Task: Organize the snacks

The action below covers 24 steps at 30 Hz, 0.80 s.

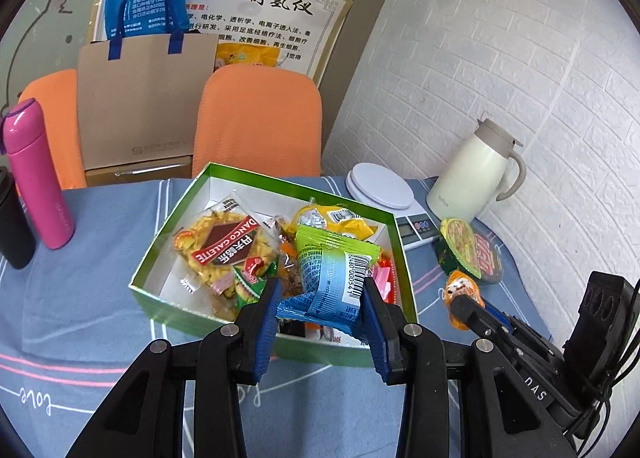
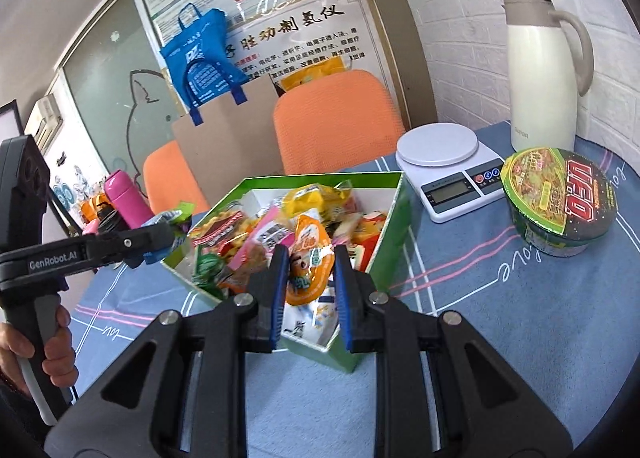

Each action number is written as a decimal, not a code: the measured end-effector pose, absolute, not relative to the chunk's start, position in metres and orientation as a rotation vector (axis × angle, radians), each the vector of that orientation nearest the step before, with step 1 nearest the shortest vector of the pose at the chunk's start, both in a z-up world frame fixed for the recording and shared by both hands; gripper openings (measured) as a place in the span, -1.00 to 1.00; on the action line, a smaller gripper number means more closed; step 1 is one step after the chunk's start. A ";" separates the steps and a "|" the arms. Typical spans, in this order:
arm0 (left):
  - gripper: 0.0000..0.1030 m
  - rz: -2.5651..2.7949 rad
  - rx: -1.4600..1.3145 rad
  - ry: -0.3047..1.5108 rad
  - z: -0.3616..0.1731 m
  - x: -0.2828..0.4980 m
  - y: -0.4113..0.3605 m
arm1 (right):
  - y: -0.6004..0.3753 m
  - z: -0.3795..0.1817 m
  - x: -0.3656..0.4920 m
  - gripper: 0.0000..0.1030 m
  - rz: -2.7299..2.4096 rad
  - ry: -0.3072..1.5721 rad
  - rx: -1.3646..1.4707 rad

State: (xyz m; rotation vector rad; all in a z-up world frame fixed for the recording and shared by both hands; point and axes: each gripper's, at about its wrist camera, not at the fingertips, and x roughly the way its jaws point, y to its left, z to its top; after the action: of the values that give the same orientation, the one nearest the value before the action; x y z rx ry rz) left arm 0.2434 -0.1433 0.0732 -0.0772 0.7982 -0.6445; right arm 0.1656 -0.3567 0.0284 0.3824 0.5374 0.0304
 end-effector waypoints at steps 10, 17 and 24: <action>-0.23 -0.618 -0.066 0.849 0.043 0.280 -0.161 | -0.366 0.014 0.208 -0.53 0.032 0.565 0.387; -0.23 -0.604 -0.081 0.862 0.031 0.300 -0.160 | -0.365 0.004 0.229 -0.52 0.035 0.588 0.386; -0.16 -0.623 -0.118 0.878 0.019 0.307 -0.158 | -0.356 0.003 0.228 0.61 0.020 0.563 0.340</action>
State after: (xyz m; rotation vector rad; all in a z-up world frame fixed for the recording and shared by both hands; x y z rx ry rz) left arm 0.3070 -0.1584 0.0194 -0.1176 0.8784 -0.6231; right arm 0.2277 -0.3562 0.0030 0.3402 0.5630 0.0198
